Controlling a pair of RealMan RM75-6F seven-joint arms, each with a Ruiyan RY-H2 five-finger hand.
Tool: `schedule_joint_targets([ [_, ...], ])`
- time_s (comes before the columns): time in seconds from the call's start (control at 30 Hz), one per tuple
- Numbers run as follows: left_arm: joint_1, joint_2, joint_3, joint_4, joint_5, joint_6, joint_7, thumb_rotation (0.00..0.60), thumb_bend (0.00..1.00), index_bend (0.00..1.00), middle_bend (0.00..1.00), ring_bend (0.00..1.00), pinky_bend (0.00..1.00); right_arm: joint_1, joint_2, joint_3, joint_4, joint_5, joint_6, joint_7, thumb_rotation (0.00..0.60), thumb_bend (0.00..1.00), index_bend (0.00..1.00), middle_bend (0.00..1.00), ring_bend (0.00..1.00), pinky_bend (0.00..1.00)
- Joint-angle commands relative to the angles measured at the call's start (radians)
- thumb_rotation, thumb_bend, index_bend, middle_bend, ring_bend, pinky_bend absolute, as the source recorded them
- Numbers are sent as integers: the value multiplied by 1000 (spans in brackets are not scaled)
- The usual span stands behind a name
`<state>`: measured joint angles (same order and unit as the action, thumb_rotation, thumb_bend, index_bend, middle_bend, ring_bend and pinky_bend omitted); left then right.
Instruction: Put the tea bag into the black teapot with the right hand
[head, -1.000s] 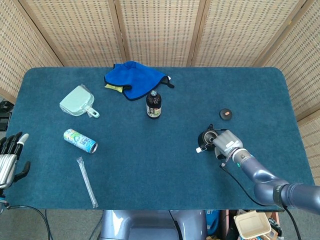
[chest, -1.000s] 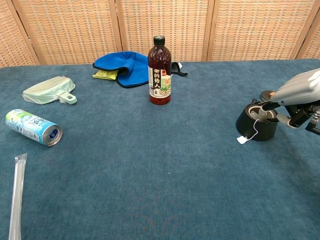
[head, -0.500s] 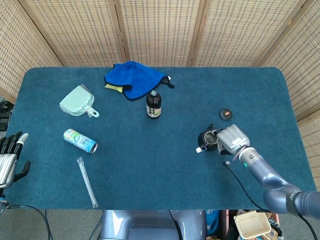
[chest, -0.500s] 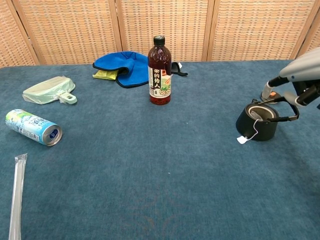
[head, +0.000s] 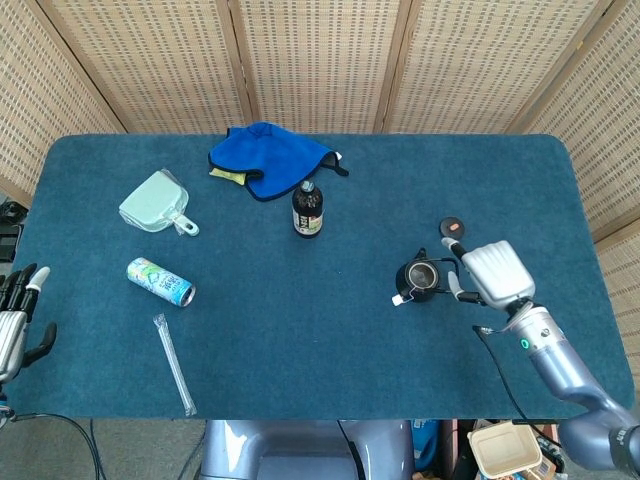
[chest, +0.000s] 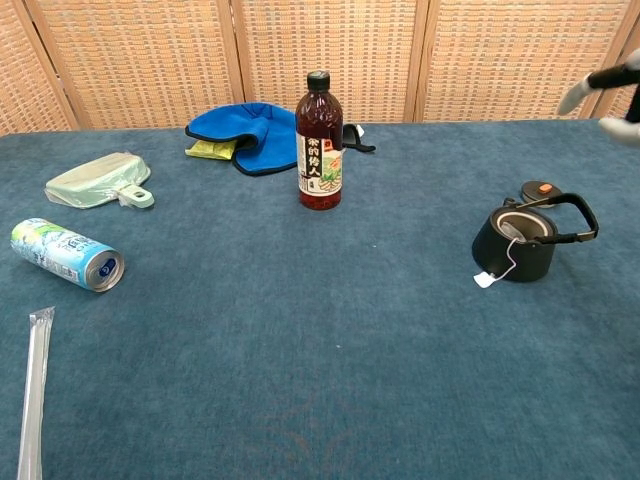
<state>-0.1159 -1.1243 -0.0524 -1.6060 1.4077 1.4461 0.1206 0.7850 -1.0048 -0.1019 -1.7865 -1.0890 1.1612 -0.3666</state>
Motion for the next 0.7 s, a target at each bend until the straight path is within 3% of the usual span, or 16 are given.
schedule_joint_targets([
  [0.03,14,-6,7,-7,20,24,-1,600,477,0,0,0,0,-137,-30,27,15,-88,165,83,111,694,184,716,771,995],
  [0.17,27,-8,13,-14,36,47,-5,600,477,0,0,0,0,-205,-47,36,12,-111,236,110,105,647,147,549,605,877],
  [0.37,52,-13,22,-20,63,92,-18,600,477,0,0,0,0,-322,-95,35,20,-157,344,154,115,596,63,288,309,465],
  [0.5,71,-23,31,-17,83,122,-27,600,477,0,0,0,0,-387,-128,31,41,-177,389,162,107,581,15,149,126,264],
  [0.7,92,-33,46,-11,104,144,-34,600,477,0,0,0,0,-447,-172,29,74,-219,427,141,103,561,0,48,6,141],
])
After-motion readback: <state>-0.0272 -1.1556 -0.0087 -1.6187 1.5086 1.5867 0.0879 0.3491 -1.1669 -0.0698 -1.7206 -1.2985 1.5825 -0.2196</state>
